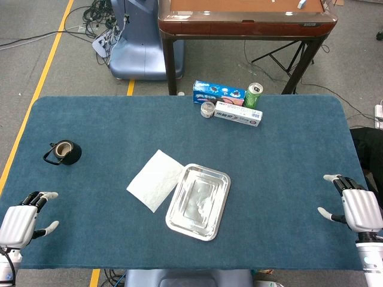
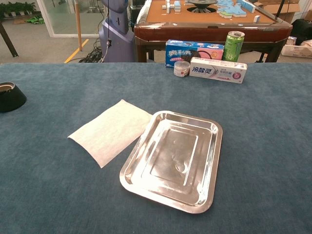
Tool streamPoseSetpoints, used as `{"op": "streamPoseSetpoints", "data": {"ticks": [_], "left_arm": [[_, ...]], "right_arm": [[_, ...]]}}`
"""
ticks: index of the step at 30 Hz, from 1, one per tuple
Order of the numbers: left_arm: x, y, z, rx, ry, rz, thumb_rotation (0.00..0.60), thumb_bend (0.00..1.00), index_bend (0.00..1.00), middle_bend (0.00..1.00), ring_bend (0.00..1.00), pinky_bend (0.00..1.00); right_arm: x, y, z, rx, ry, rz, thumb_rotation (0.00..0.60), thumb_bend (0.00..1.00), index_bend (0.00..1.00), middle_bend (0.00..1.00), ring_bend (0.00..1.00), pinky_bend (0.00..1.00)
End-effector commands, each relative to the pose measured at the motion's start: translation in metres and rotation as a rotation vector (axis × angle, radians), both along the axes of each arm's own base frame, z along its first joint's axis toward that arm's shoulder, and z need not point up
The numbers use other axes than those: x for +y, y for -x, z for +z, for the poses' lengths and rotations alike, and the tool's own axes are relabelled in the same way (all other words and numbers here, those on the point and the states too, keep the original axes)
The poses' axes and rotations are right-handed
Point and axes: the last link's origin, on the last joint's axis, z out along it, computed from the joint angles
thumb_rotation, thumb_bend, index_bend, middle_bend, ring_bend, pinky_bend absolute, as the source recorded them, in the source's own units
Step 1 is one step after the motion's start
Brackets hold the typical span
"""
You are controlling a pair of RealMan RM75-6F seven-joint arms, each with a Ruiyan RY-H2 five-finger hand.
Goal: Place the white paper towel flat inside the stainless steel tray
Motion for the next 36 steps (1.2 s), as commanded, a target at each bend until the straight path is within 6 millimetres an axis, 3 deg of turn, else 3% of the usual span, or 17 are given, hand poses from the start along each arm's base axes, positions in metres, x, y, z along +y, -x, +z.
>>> {"op": "streamPoseSetpoints", "data": {"ticks": [1,19,21,24,26,28,31,36], "left_arm": [[0.000,0.001,-0.001,0.001,0.005,0.005,0.600,0.15,0.30,0.33,0.24,0.46],[-0.002,-0.003,-0.006,-0.013,0.030,-0.024,0.600,0.15,0.29,0.33,0.24,0.47],[-0.002,-0.006,-0.007,-0.009,0.051,-0.048,0.600,0.15,0.23,0.28,0.24,0.47],[-0.001,-0.012,-0.010,-0.023,0.074,-0.078,0.600,0.14,0.10,0.11,0.24,0.47],[0.000,-0.017,-0.013,-0.048,0.091,-0.096,0.600,0.12,0.06,0.04,0.22,0.47],[0.003,-0.024,-0.018,-0.072,0.121,-0.116,0.600,0.11,0.05,0.01,0.16,0.45],[0.009,-0.034,-0.026,-0.066,0.163,-0.157,0.600,0.10,0.06,0.00,0.03,0.32],[0.020,-0.047,-0.043,-0.025,0.202,-0.225,0.600,0.08,0.10,0.00,0.00,0.22]], "right_arm": [[0.000,0.000,0.000,-0.002,-0.003,-0.002,0.600,0.10,0.26,0.30,0.25,0.41],[0.001,-0.001,0.001,-0.002,-0.002,-0.004,0.600,0.11,0.26,0.31,0.25,0.41],[0.002,-0.002,0.003,-0.003,0.003,-0.007,0.600,0.11,0.26,0.31,0.25,0.41],[0.002,-0.003,0.007,-0.004,0.020,-0.004,0.600,0.11,0.26,0.31,0.25,0.41],[0.003,-0.003,0.010,-0.005,0.031,-0.002,0.600,0.11,0.26,0.32,0.25,0.41],[0.003,-0.004,0.012,-0.007,0.039,-0.002,0.600,0.11,0.26,0.32,0.25,0.41],[0.003,-0.003,0.016,-0.009,0.049,-0.004,0.600,0.11,0.26,0.32,0.25,0.41],[0.004,-0.003,0.020,-0.014,0.062,-0.007,0.600,0.11,0.26,0.32,0.25,0.41]]}}
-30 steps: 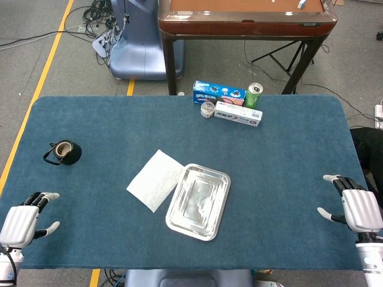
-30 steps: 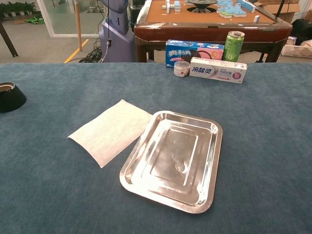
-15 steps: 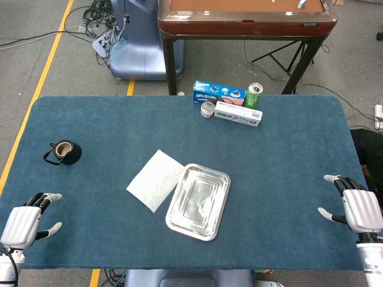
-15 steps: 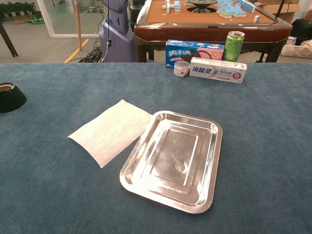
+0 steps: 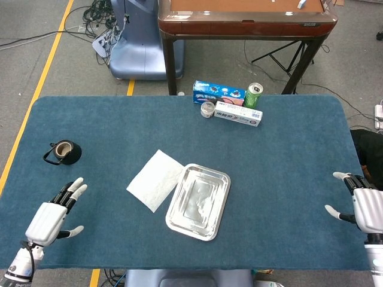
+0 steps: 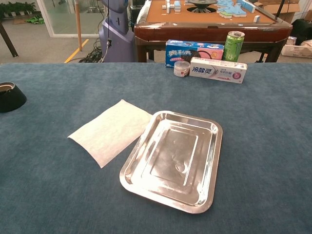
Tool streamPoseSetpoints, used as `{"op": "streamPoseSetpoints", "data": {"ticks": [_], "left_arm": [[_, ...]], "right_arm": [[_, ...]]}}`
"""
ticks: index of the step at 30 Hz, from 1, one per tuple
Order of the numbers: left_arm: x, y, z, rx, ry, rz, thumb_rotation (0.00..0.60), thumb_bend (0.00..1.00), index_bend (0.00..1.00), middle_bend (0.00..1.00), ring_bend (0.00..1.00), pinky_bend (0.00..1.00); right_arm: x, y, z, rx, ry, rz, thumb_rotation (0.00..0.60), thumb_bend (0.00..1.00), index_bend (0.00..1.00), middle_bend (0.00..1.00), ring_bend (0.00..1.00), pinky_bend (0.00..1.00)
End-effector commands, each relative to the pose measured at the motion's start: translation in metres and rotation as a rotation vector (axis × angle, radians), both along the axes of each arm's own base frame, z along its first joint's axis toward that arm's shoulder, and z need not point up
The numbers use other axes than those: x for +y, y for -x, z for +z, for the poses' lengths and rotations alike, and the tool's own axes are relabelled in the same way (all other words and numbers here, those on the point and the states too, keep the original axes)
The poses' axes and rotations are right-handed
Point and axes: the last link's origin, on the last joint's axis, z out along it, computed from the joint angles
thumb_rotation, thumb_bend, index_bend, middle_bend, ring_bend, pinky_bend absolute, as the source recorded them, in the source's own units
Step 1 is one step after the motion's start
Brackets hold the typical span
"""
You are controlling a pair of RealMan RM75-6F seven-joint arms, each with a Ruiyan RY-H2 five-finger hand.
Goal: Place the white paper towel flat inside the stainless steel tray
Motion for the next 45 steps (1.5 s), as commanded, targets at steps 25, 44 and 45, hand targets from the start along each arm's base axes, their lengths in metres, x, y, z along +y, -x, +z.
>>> {"op": "streamPoseSetpoints", "data": {"ticks": [25,44,45], "left_arm": [[0.043,-0.040,-0.078,-0.047,0.095,-0.146,0.600,0.08,0.37,0.00,0.00,0.21],[0.065,-0.076,-0.124,-0.074,0.157,-0.189,0.600,0.08,0.37,0.00,0.00,0.15],[0.066,-0.077,-0.126,-0.078,0.158,-0.189,0.600,0.08,0.37,0.00,0.00,0.15]], "right_arm": [[0.000,0.003,0.005,-0.012,0.013,-0.016,0.600,0.11,0.27,0.32,0.25,0.41],[0.000,0.004,0.009,-0.013,0.022,-0.022,0.600,0.11,0.27,0.32,0.25,0.41],[0.000,0.005,0.009,-0.014,0.022,-0.022,0.600,0.11,0.27,0.32,0.25,0.41]]}}
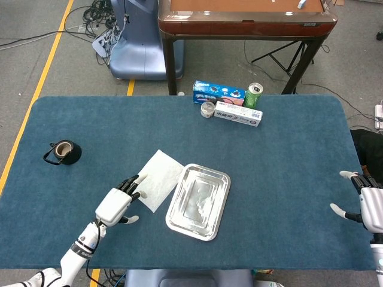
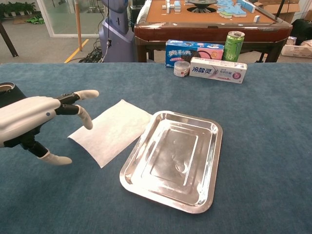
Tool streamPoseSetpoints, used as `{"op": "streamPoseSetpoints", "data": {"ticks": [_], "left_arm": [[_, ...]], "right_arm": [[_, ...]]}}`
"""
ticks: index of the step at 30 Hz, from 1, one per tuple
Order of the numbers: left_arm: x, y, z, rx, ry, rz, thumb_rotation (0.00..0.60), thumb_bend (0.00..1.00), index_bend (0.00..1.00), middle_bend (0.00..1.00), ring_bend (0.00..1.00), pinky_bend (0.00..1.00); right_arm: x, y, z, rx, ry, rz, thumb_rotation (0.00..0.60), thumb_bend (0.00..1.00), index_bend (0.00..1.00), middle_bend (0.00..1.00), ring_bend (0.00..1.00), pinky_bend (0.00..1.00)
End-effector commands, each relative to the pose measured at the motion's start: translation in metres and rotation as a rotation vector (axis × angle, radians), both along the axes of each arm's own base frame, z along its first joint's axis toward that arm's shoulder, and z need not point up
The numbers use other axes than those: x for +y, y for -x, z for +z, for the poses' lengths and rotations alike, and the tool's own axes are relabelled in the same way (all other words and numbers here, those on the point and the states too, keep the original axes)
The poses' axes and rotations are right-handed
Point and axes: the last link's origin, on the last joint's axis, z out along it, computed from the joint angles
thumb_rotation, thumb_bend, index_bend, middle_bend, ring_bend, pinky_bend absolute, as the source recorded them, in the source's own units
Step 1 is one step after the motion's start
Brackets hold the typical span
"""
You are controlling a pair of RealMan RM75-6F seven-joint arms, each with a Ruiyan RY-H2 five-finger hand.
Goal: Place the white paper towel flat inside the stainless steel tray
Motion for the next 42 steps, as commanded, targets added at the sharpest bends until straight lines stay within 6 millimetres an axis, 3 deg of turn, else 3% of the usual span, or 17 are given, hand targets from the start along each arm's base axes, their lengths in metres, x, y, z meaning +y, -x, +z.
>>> {"op": "streamPoseSetpoints", "data": {"ticks": [1,17,42], "left_arm": [[0.004,-0.004,-0.007,-0.010,0.006,0.000,0.600,0.08,0.37,0.00,0.00,0.15],[0.023,-0.002,-0.029,0.021,-0.012,0.021,0.600,0.08,0.39,0.00,0.00,0.15],[0.034,0.004,-0.040,0.098,-0.061,0.062,0.600,0.08,0.43,0.00,0.00,0.15]], "right_arm": [[0.000,0.000,0.001,-0.001,0.001,-0.001,0.600,0.11,0.27,0.32,0.25,0.41],[0.000,0.001,0.003,-0.005,0.007,-0.006,0.600,0.11,0.27,0.32,0.25,0.41],[0.000,0.002,0.003,-0.011,0.002,-0.008,0.600,0.11,0.27,0.32,0.25,0.41]]}}
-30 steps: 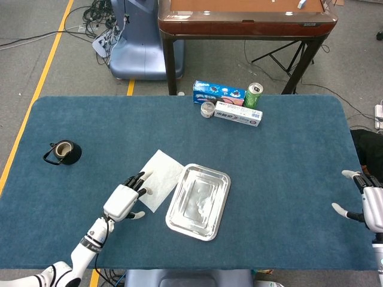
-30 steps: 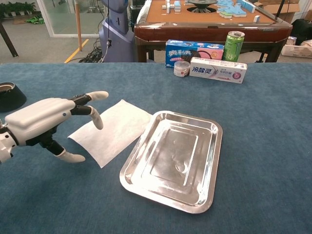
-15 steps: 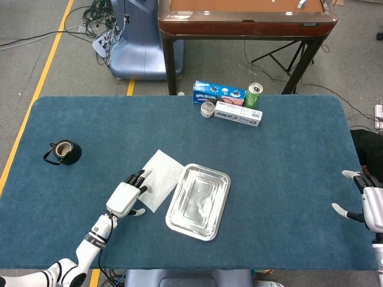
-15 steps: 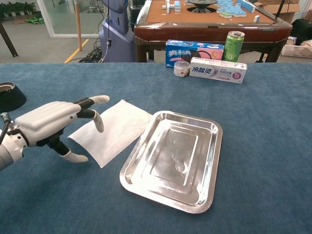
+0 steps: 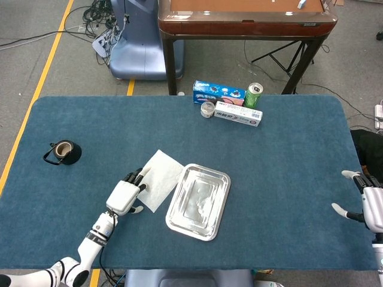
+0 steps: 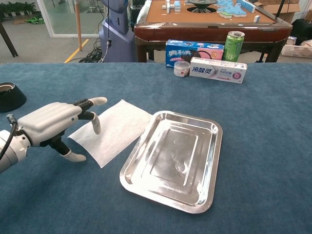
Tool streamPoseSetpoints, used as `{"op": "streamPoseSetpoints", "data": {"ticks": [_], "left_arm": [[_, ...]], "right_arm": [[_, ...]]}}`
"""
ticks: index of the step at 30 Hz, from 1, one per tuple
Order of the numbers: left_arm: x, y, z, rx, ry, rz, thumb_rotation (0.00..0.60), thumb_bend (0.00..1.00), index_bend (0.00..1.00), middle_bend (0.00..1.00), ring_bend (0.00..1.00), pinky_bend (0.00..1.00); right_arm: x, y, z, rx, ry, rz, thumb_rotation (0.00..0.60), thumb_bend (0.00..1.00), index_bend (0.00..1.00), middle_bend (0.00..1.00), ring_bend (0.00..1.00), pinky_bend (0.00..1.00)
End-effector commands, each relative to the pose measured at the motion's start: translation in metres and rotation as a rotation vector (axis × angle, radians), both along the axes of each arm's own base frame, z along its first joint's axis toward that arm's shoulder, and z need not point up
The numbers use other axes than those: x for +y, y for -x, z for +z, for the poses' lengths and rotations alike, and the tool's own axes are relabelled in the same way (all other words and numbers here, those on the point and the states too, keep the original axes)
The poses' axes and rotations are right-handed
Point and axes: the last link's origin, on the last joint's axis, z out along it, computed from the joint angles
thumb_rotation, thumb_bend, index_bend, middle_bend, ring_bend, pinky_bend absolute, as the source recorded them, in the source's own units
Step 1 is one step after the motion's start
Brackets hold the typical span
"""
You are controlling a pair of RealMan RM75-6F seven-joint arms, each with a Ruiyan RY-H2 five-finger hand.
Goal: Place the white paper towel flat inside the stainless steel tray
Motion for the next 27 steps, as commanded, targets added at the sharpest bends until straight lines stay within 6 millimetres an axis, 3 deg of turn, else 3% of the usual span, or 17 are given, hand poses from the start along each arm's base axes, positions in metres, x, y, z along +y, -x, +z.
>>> {"op": "streamPoseSetpoints", "data": {"ticks": [1,27], "left_arm": [[0.0008,-0.0004,0.0001,-0.005,-0.005,0.002,0.600,0.08,0.43,0.00,0.00,0.15],[0.0081,-0.0030,-0.0081,-0.046,-0.011,0.020,0.600,0.17,0.52,0.00,0.00,0.15]], "right_arm": [[0.0000,0.0000,-0.0003,-0.001,-0.002,0.000,0.600,0.11,0.27,0.32,0.25,0.41],[-0.0004,0.0006,-0.0002,-0.009,-0.003,-0.001,0.600,0.11,0.27,0.32,0.25,0.41]]}}
